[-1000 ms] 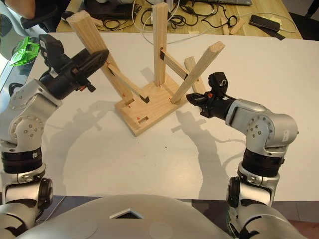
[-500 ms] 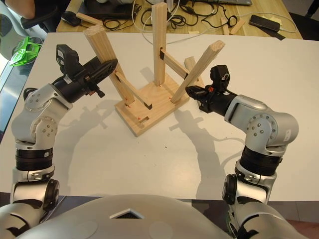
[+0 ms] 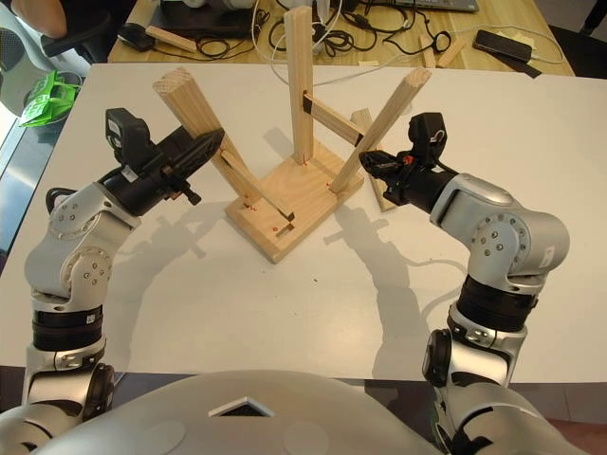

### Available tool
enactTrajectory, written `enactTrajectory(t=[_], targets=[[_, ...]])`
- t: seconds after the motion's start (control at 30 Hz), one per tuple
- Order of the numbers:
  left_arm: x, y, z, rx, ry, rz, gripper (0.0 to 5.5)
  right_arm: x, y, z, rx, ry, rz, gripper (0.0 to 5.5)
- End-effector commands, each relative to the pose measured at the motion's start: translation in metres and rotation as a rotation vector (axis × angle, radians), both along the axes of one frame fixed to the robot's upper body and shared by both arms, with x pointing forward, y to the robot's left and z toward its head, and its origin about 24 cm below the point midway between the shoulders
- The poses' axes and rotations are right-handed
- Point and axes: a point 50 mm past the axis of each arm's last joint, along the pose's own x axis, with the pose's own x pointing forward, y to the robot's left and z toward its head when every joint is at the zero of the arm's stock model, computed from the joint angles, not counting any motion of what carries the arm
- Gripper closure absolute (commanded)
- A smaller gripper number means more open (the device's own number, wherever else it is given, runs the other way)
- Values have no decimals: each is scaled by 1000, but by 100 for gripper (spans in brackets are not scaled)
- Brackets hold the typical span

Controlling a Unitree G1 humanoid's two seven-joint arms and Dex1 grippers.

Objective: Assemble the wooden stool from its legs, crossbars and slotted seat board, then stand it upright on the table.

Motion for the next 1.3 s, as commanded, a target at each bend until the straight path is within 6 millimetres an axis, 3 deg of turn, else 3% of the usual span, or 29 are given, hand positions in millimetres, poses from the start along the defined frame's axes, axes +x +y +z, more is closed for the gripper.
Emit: enactTrajectory(t=[0.03,0.17,0.43,0.87,1.1,1.3], targets=[[-4,0,-16,141,147,70,447,2,-2,0,-43,-31,-25,550],[-8,-15,-1,128,167,72,447,1,-3,-2,-71,-48,-29,550],[-6,-6,-5,150,250,220,447,3,-5,-2,-81,-71,-43,550],[-1,-8,20,80,176,187,447,3,-4,-4,-87,-84,-47,550],[-7,-14,9,142,195,115,447,5,-4,-2,-83,-91,-49,550],[-14,-19,-9,172,195,170,447,7,-4,0,-82,-99,-52,550]])
